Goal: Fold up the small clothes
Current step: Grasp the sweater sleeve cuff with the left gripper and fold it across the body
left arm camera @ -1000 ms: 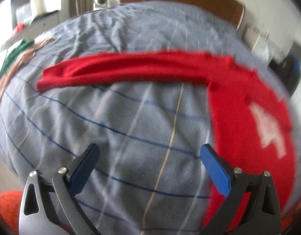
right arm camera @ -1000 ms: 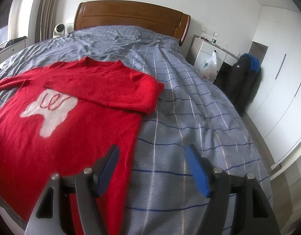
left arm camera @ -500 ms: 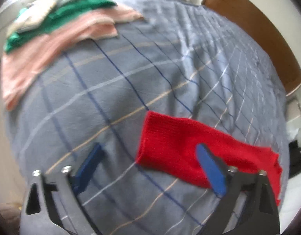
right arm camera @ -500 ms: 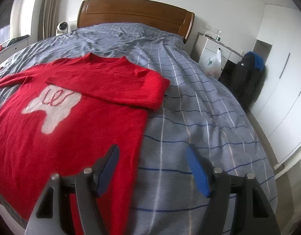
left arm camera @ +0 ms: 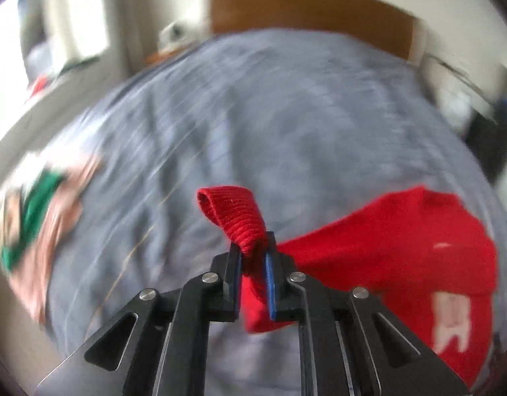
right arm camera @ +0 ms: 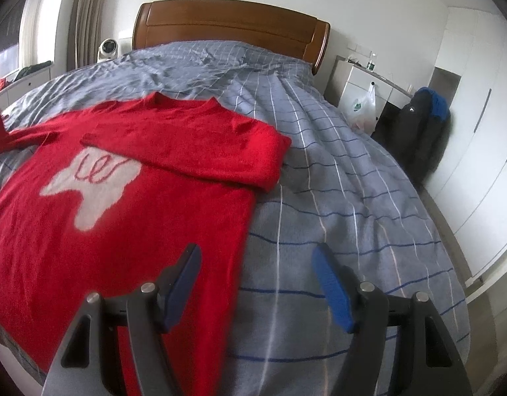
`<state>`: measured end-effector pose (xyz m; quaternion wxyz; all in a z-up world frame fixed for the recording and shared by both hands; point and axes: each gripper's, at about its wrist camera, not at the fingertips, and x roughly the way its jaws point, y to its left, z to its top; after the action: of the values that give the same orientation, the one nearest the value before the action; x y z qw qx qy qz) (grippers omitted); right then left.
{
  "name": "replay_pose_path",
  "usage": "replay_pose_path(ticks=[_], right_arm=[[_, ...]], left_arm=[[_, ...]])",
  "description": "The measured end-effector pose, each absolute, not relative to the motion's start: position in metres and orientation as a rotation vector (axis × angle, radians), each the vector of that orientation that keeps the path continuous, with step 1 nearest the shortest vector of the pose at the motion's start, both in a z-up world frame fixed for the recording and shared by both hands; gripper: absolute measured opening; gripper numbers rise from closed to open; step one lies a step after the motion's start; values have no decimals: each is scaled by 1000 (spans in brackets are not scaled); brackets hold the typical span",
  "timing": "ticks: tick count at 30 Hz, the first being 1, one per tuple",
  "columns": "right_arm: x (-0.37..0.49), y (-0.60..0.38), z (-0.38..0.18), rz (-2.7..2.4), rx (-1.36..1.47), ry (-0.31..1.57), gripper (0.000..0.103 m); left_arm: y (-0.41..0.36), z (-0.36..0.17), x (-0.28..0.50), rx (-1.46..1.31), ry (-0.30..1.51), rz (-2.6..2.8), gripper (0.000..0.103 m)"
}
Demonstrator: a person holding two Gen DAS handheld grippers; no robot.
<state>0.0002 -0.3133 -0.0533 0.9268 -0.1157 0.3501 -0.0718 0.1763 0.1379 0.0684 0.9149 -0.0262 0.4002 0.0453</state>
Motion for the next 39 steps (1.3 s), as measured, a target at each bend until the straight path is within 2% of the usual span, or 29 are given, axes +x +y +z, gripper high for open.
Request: replay_pose_path(ticks=[5,9,12,13,15,16,17,20,21,23,24,31,36,39], right_arm=[[0,-322,-51,-151,-191,719,70],[-3,-326,-55,-162,-191,728,70],[-4,-328,-59,-163,-198,735,70],[-4,-329,-60,-163,-198,738,70],[-4,-331,-62,-165,-197,744,70],[-4,-333,-62,-166,-192,746,70],[-4,-335,-62,-168,-182,745,70],[-4,-342,-57,-176,-157,732,70],[-4,-344,-56,-178,-148,728,70],[-3,-351,-53,-187,-119,722,70],[-3,-354,-53,-190,-109,721,70],[3,-385,-55,-248,11,745,70],[2,-394,-59,-274,41,755,70],[1,-398,-65,-311,49,765,70]], left_arm=[[9,100,201,57,764,-147,10],[-83,68,206,125,777,-279,11],[-130,30,205,160,805,-335,14],[-143,17,199,184,820,-357,20],[-162,-3,190,236,859,-375,42],[-165,-7,182,253,867,-377,58],[-167,-5,172,255,857,-387,64],[-139,4,141,235,824,-431,75],[-116,8,130,219,809,-426,79],[-81,10,115,195,787,-367,92],[-54,10,111,178,779,-312,94],[86,-26,110,-57,807,46,95],[116,-71,96,-168,835,189,94],[124,-63,94,-286,794,142,94]])
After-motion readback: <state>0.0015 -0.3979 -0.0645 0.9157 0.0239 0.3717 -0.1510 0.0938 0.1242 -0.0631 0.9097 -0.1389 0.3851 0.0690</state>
